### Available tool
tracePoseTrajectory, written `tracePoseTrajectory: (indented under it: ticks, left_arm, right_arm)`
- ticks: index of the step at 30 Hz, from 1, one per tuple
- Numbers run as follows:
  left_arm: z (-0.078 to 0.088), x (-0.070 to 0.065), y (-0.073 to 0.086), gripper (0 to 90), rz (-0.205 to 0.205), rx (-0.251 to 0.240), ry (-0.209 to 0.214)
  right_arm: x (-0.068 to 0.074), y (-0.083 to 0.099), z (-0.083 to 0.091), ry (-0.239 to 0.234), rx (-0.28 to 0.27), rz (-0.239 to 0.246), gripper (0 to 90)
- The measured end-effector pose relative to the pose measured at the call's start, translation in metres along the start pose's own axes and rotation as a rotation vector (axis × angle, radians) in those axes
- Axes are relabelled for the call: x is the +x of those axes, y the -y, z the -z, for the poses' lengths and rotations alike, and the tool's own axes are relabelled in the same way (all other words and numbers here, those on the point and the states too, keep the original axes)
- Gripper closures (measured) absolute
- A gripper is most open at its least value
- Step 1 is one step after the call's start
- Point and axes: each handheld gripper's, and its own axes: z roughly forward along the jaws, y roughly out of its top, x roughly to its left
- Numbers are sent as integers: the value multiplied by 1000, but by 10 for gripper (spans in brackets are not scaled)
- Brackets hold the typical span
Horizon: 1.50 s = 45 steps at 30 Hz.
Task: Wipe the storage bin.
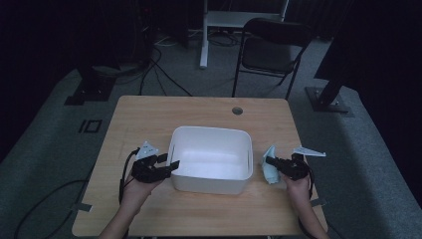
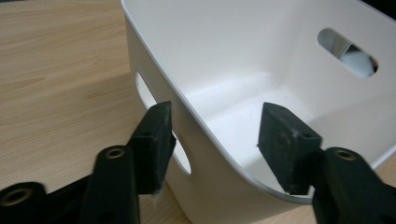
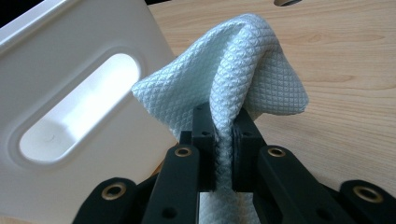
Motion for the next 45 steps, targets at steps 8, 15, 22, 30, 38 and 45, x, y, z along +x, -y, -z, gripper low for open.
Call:
tracePoseTrajectory:
  ticks: [8, 15, 22, 30, 38, 45]
  left_arm:
    - [15, 6, -11, 393, -13, -65, 35]
    - [5, 22, -24, 332, -32, -90, 70]
    - [-11, 41, -34, 291, -62, -127, 83]
    - [-29, 57, -52, 305, -164, -135, 82]
    - [-49, 73, -64, 336, -173, -133, 137]
    - [-66, 82, -64, 361, -160, -120, 156]
  right_arm:
    - [-1, 0, 2, 1, -8, -3, 828]
    - [1, 1, 3, 7, -8, 9, 828]
    - [0, 2, 4, 4, -11, 6, 828]
    - [0, 3, 2, 1, 0, 9, 827]
    - [-1, 4, 1, -1, 2, 3, 827]
    - [-2, 5, 1, -3, 5, 2, 827]
